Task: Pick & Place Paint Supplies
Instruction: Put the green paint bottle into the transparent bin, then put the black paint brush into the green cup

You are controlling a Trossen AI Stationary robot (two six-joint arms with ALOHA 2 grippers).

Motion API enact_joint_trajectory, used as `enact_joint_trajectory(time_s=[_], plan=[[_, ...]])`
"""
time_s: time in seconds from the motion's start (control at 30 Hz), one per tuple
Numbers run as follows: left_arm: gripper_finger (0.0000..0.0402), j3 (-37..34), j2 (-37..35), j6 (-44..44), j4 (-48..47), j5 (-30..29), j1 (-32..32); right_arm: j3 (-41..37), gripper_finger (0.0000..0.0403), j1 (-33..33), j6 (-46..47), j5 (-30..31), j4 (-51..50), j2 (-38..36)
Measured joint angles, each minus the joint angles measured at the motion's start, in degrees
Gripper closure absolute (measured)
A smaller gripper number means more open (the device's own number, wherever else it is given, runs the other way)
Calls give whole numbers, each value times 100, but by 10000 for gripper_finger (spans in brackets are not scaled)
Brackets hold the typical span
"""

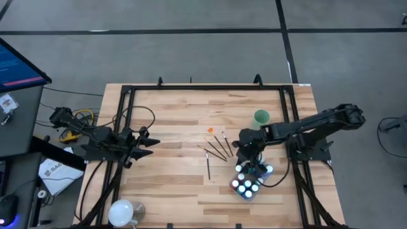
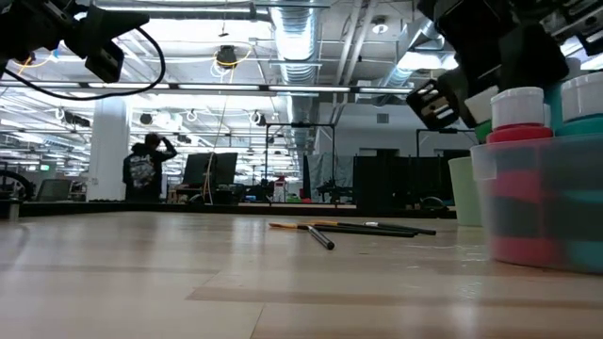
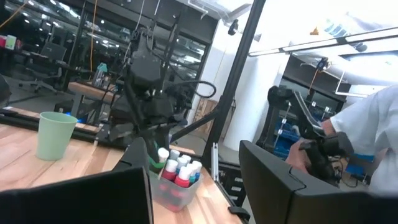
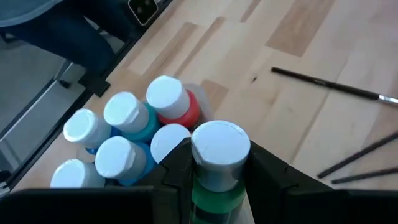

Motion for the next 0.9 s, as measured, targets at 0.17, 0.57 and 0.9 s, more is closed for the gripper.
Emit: enact_joint_trajectory(time_s=[0.17,0.57,0.9], plan=[[270,2,33,-1,-16,3,0,5,302,-22,-37,-59,25,132],[270,1,39,1,-12,6,0,5,250,-20,110,131,-48,120],[270,2,39,-1,15,8,0,249,166,-118,1033,192,-197,103]])
